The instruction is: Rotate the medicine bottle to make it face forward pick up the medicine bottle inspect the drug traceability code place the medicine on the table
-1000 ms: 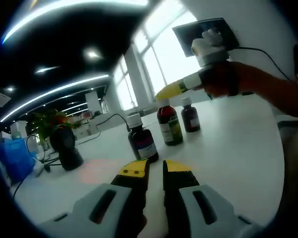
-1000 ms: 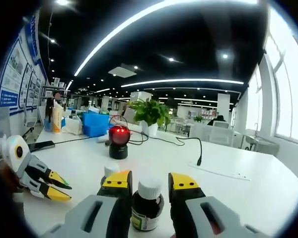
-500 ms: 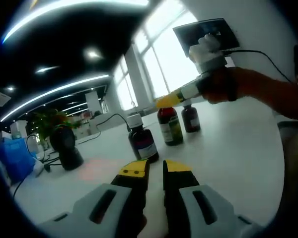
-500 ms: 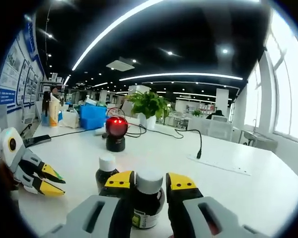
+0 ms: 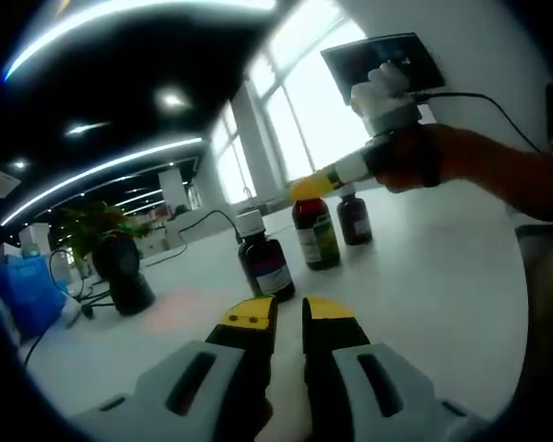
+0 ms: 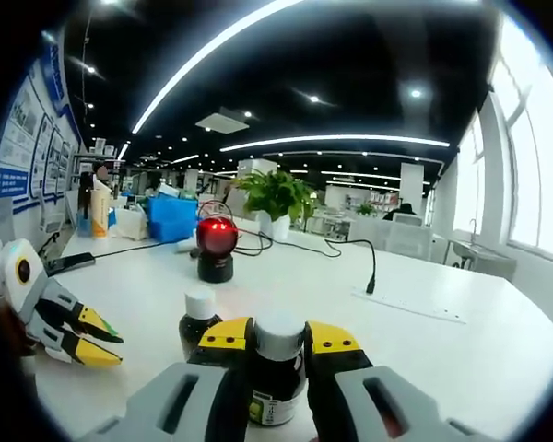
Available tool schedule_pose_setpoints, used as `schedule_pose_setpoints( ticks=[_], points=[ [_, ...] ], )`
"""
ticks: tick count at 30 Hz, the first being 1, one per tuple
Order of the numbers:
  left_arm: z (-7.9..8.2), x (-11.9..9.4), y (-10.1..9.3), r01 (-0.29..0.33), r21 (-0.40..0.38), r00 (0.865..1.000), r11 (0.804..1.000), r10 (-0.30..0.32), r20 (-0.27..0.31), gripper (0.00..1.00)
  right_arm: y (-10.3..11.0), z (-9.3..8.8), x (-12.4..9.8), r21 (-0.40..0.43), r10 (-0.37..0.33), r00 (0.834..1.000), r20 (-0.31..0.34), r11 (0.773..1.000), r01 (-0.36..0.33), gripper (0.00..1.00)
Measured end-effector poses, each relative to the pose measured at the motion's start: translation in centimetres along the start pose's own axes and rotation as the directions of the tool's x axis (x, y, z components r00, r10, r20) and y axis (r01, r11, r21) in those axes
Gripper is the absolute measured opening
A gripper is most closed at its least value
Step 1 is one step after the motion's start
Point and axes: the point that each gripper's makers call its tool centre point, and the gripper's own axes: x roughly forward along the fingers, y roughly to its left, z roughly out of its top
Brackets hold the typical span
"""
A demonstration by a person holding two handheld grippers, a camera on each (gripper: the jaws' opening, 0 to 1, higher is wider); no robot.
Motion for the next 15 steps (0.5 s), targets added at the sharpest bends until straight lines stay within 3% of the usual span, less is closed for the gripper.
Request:
schedule_pose_setpoints(
  ticks=[15],
  points=[
    [-0.03, 0.04, -0.11, 0.001, 0.002, 1.000, 1.000, -0.001, -0.002, 0.04, 0.08, -0.06, -0.02, 0.005, 0.007, 1.000, 0.004, 1.000, -0.007, 0.17]
  ],
)
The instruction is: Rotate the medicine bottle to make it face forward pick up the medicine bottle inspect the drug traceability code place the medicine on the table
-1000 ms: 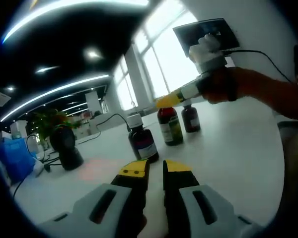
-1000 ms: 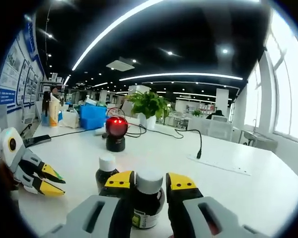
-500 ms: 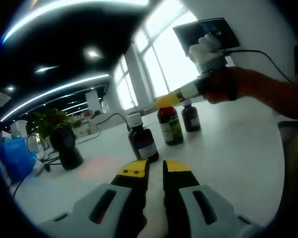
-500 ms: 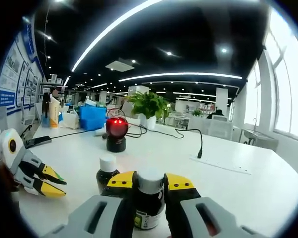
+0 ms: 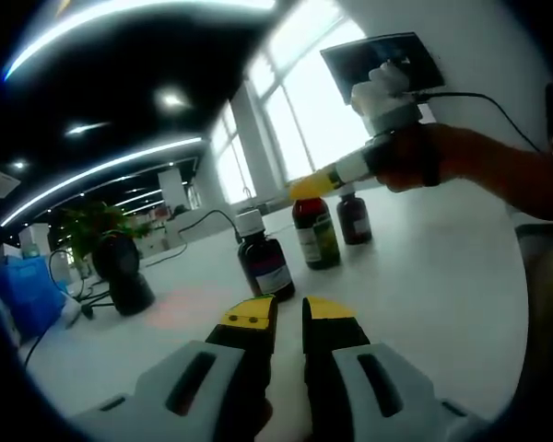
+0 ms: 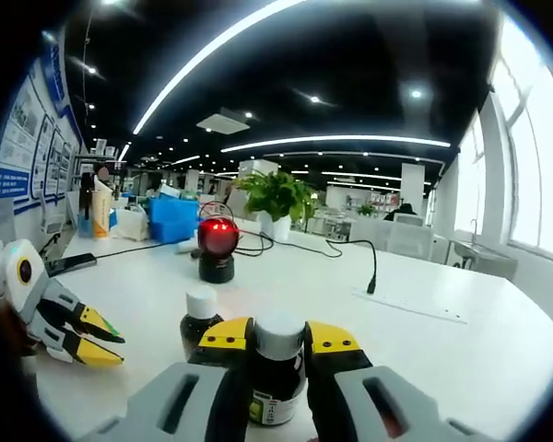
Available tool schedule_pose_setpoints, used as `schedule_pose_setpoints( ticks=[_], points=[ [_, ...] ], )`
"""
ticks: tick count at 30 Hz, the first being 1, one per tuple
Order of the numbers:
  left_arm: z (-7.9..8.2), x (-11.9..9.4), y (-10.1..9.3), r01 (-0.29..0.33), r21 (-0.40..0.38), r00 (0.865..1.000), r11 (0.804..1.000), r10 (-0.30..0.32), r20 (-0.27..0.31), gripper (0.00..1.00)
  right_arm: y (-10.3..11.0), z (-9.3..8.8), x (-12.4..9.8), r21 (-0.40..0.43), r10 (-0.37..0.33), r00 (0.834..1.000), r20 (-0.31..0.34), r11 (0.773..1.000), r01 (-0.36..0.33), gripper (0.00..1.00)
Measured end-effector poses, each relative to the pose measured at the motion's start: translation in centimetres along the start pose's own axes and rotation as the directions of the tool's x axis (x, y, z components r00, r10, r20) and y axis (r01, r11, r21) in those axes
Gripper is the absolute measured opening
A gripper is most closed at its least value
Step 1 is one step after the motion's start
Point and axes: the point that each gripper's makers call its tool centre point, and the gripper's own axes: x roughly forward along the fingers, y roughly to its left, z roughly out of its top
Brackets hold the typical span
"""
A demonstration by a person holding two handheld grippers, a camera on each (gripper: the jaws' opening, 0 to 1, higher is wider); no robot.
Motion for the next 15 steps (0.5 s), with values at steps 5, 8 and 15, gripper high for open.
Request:
schedule_pose_setpoints(
  ticks=[5, 8, 15],
  points=[
    [0.00, -0.01, -0.01, 0.000, 0.000, 1.000, 1.000, 0.000, 0.000, 0.04, 0.00, -0.01, 0.00, -0.007, -0.002, 1.000, -0.008, 1.000, 0.002, 0.17],
    [-0.04, 0.02, 0.03, -0.001, -0.002, 1.000, 1.000, 0.001, 0.000, 0.04, -0.01, -0.01, 0.00, -0.003, -0.003, 1.000, -0.006, 1.000, 0.003, 0.17],
    [0.07, -0.06, -0.03, 0.001, -0.002, 1.000, 1.000, -0.001, 0.003, 0.04, 0.04, -0.02, -0.02, 0.004, -0.005, 1.000, -0.012, 1.000, 0.005, 0.17]
  ],
)
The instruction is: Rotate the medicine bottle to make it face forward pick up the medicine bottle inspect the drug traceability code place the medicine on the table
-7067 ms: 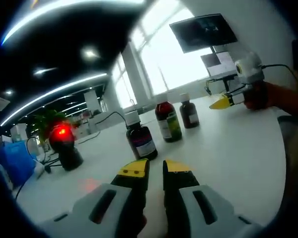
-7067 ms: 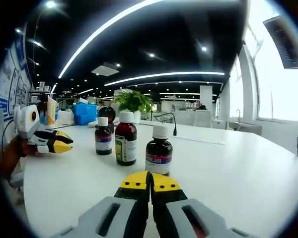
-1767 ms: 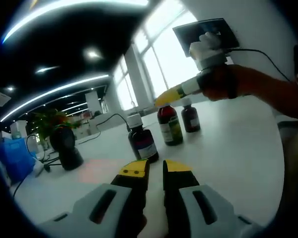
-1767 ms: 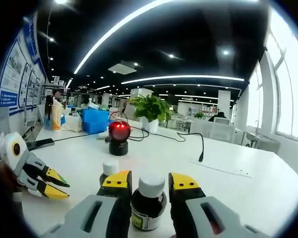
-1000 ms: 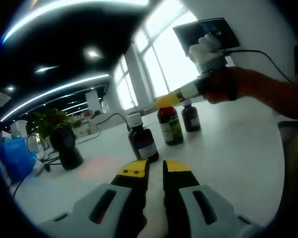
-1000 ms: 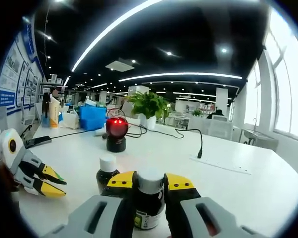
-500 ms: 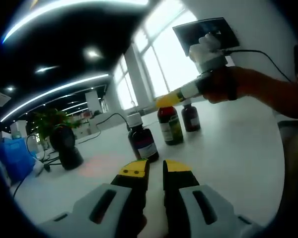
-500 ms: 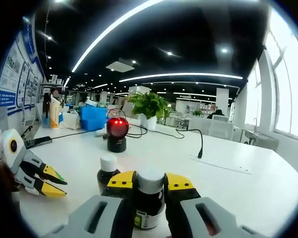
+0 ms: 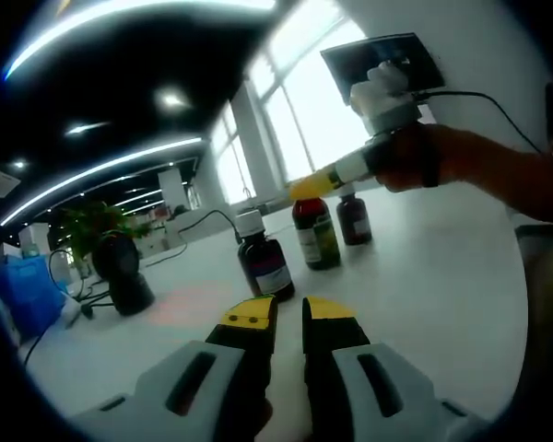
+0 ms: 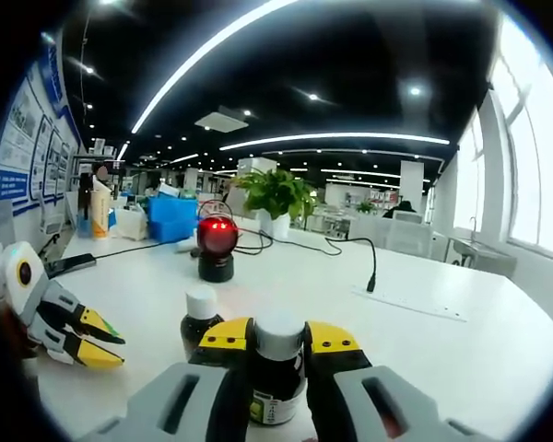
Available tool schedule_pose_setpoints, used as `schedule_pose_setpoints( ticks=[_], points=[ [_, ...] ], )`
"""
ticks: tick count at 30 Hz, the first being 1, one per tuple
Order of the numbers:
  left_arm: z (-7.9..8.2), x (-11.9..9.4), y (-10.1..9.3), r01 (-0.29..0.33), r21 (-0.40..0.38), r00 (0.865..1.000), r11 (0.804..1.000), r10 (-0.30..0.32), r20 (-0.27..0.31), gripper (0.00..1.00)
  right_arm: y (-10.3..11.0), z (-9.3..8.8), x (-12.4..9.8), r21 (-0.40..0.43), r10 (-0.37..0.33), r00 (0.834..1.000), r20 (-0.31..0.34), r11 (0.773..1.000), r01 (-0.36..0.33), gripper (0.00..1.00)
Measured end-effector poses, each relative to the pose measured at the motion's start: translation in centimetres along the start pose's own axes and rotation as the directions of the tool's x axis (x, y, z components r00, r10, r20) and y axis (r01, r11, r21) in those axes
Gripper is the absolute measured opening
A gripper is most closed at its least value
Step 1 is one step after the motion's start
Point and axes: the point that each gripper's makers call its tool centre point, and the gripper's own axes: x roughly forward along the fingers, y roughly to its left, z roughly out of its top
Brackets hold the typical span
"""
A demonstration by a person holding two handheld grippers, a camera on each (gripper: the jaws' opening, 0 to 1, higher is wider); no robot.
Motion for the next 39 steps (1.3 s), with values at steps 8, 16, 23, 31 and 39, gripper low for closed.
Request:
schedule_pose_setpoints(
  ticks=[8, 16, 23, 31, 39],
  points=[
    [-0.1, 0.0, 0.1, -0.003, 0.000, 1.000, 1.000, 0.003, 0.000, 0.04, 0.0, 0.0, 0.1, 0.009, 0.000, 1.000, -0.001, 1.000, 0.000, 0.16],
    [-0.1, 0.0, 0.2, -0.002, -0.003, 1.000, 1.000, 0.002, 0.001, 0.04, -0.1, 0.1, 0.2, 0.010, -0.007, 1.000, -0.006, 1.000, 0.007, 0.16],
    [-0.1, 0.1, 0.2, 0.000, -0.007, 1.000, 1.000, 0.000, 0.004, 0.04, -0.4, 1.1, 0.3, 0.012, -0.019, 1.000, 0.001, 1.000, 0.019, 0.16],
    [-0.1, 0.0, 0.2, 0.000, -0.009, 1.000, 1.000, 0.000, 0.005, 0.04, -0.7, 2.9, 0.8, -0.008, -0.027, 0.999, 0.017, 1.000, 0.028, 0.16],
    [0.0, 0.0, 0.2, -0.001, -0.010, 1.000, 1.000, 0.001, 0.006, 0.04, -1.0, 4.9, 2.3, -0.038, -0.023, 0.999, 0.033, 0.999, 0.024, 0.16]
  ],
)
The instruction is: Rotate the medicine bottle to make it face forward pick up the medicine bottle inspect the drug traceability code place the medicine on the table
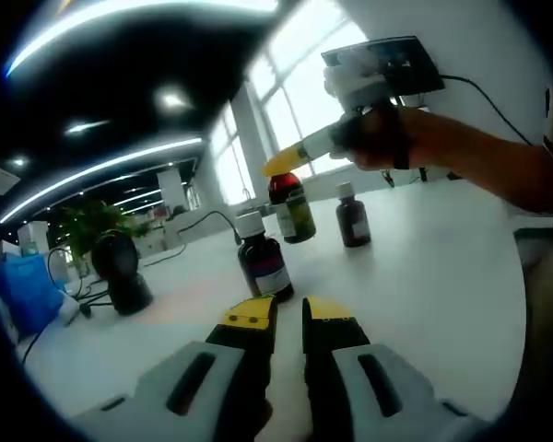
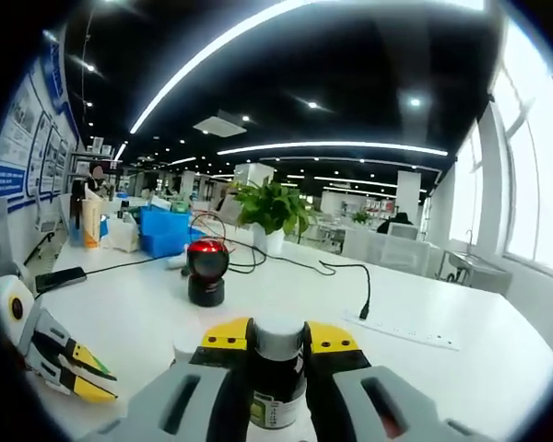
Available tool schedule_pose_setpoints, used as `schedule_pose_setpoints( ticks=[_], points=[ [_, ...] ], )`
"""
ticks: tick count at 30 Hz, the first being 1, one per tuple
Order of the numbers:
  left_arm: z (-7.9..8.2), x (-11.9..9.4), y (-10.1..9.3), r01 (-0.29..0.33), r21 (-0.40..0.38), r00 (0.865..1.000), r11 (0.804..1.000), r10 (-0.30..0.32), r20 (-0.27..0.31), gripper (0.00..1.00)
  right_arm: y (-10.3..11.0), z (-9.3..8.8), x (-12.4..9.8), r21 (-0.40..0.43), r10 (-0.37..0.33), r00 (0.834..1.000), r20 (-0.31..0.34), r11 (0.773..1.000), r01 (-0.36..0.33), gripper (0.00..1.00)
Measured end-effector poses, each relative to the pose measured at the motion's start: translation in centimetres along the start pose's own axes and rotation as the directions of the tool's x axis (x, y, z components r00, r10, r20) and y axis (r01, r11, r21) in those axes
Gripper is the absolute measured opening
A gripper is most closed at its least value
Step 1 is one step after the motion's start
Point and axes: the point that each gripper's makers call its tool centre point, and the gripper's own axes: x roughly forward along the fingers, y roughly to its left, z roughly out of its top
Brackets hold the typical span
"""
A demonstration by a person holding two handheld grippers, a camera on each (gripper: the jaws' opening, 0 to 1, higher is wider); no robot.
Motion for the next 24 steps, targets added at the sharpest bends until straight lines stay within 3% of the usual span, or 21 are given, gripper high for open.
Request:
schedule_pose_setpoints(
  ticks=[12, 24],
  points=[
    [0.0, 0.0, 0.1, -0.001, -0.002, 1.000, 1.000, 0.001, 0.001, 0.04, -0.6, 0.8, 2.8, 0.017, -0.005, 1.000, 0.008, 1.000, 0.005, 0.16],
    [0.1, 0.0, 0.0, 0.002, -0.016, 1.000, 1.000, -0.002, 0.007, 0.04, 0.5, 2.1, 6.1, 0.049, 0.022, 1.000, 0.012, 0.999, -0.023, 0.16]
  ],
)
